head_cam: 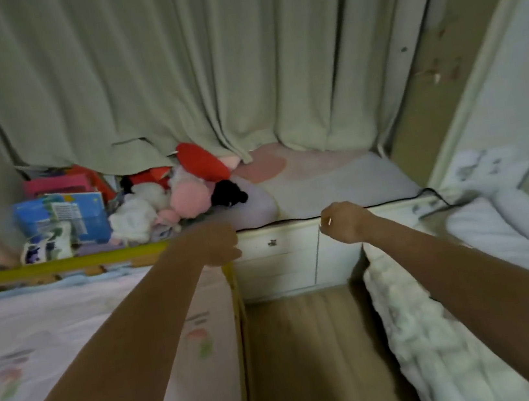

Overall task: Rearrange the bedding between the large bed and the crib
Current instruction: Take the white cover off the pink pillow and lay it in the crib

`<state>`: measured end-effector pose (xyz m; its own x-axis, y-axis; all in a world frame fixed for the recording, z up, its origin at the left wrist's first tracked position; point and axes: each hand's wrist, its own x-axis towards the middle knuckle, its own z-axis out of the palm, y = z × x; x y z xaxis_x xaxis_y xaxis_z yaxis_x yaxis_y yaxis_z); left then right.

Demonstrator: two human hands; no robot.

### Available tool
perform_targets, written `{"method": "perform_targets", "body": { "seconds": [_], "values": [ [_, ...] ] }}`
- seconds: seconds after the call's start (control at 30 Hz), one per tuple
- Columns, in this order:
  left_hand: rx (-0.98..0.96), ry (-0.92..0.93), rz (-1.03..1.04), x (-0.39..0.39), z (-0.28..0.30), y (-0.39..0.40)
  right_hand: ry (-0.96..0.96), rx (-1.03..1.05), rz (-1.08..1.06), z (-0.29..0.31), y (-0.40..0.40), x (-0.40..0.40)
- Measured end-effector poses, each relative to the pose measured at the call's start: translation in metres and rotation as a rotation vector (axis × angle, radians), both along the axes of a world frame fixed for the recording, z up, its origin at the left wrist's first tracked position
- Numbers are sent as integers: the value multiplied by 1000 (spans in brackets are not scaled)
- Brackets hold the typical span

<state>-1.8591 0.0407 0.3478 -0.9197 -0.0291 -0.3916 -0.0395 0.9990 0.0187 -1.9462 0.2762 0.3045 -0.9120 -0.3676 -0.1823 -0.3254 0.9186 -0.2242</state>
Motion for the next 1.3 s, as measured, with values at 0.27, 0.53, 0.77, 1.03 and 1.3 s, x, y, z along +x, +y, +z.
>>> {"method": "perform_targets", "body": {
  "seconds": [0.27,0.53,0.77,1.03,1.3],
  "values": [
    [-133,-95,-374,-127,-15,128,-25,15,-214,-34,149,-62],
    [-45,-44,-613,-260,-54,337,-81,7,-530,-71,349,-125],
    [-35,-79,-907,-363,-105,501,-163,-22,-880,-112,480,-152],
    [-91,-66,-1146,-490,-183,647,-230,-63,-1252,-172,576,-216],
    [-121,93,-1364,-559,-287,776,-296,54,-1354,-280,642,-259]
  ]
}}
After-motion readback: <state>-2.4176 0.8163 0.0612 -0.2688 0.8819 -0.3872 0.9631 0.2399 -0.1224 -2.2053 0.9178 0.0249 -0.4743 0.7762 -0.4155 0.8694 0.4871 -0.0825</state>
